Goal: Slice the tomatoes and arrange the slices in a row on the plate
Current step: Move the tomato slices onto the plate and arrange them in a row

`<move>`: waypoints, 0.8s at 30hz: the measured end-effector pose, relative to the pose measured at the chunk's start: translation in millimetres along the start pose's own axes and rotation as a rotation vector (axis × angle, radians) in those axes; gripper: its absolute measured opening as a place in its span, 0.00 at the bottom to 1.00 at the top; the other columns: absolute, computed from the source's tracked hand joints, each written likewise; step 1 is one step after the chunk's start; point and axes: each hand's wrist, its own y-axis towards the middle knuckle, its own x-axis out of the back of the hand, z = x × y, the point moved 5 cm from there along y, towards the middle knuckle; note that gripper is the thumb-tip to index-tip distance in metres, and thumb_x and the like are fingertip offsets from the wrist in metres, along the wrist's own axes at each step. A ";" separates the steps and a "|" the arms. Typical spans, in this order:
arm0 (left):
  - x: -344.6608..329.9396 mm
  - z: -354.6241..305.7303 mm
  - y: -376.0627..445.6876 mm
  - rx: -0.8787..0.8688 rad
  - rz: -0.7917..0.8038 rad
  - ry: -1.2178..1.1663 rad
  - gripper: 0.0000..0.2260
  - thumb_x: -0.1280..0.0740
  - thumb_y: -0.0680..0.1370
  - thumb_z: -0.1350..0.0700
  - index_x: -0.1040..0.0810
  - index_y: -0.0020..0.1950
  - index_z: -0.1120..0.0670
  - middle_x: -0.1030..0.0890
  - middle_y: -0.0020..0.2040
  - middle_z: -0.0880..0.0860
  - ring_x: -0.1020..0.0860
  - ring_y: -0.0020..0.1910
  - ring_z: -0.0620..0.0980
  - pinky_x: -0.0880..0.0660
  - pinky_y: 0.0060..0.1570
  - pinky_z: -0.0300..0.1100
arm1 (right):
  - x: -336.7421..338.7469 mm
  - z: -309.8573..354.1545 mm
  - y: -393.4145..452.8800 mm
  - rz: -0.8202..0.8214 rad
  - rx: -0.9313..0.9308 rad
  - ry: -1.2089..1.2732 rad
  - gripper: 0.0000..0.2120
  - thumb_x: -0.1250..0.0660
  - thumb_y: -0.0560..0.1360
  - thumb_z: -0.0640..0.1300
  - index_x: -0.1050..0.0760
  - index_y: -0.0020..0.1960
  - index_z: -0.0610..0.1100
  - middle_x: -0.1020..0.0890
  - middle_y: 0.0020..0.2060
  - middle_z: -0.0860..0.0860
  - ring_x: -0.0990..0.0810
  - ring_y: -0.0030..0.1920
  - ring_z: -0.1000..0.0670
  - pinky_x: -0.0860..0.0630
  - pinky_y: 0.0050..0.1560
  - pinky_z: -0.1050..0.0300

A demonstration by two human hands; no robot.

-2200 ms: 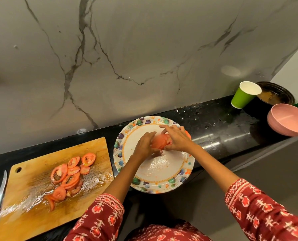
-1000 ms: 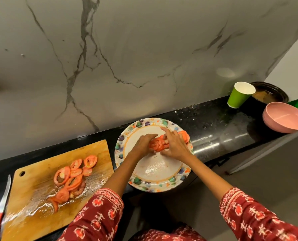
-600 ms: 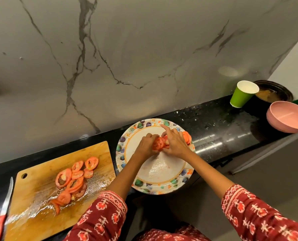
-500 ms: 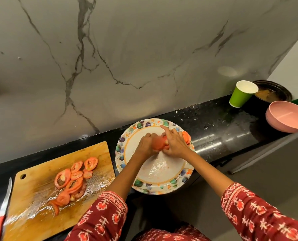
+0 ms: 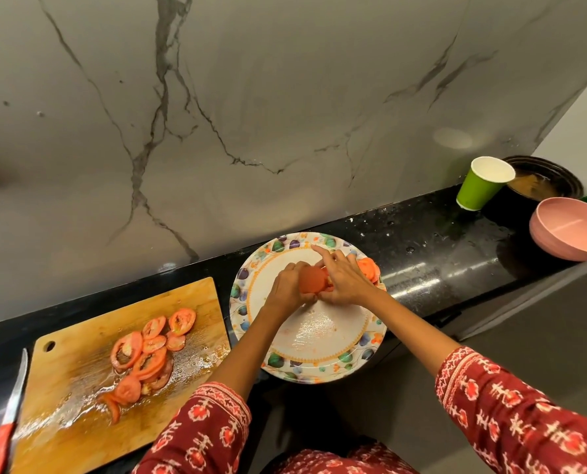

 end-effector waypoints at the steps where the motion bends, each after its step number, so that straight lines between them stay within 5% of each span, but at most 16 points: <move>1: -0.1 0.6 -0.1 0.005 -0.001 -0.001 0.34 0.25 0.69 0.51 0.36 0.69 0.55 0.30 0.66 0.56 0.28 0.62 0.55 0.28 0.61 0.46 | -0.2 0.3 1.3 0.002 0.001 0.003 0.44 0.30 0.70 0.50 0.53 0.76 0.48 0.29 0.64 0.47 0.36 0.64 0.46 0.45 0.62 0.51; 13: 0.7 -0.9 -0.9 0.008 -0.046 -0.005 0.32 0.25 0.68 0.52 0.34 0.68 0.57 0.27 0.64 0.57 0.26 0.59 0.55 0.29 0.57 0.44 | 4.6 -1.7 1.6 -0.025 0.000 0.044 0.43 0.29 0.69 0.48 0.51 0.75 0.47 0.26 0.58 0.48 0.33 0.61 0.47 0.43 0.59 0.52; 20: 1.7 -3.1 -5.8 0.008 -0.085 -0.051 0.31 0.25 0.68 0.52 0.33 0.67 0.56 0.26 0.64 0.57 0.26 0.59 0.55 0.26 0.59 0.46 | 9.7 -4.7 -7.4 -0.118 -0.073 0.179 0.37 0.31 0.70 0.42 0.45 0.73 0.47 0.21 0.47 0.51 0.27 0.55 0.49 0.45 0.70 0.43; 24: 0.3 -5.4 -6.9 0.016 -0.082 -0.070 0.29 0.25 0.69 0.52 0.32 0.67 0.54 0.27 0.63 0.56 0.26 0.60 0.54 0.26 0.59 0.44 | 9.9 -5.6 -13.9 -0.154 -0.129 0.244 0.33 0.32 0.71 0.44 0.43 0.72 0.47 0.21 0.45 0.52 0.26 0.53 0.50 0.38 0.61 0.50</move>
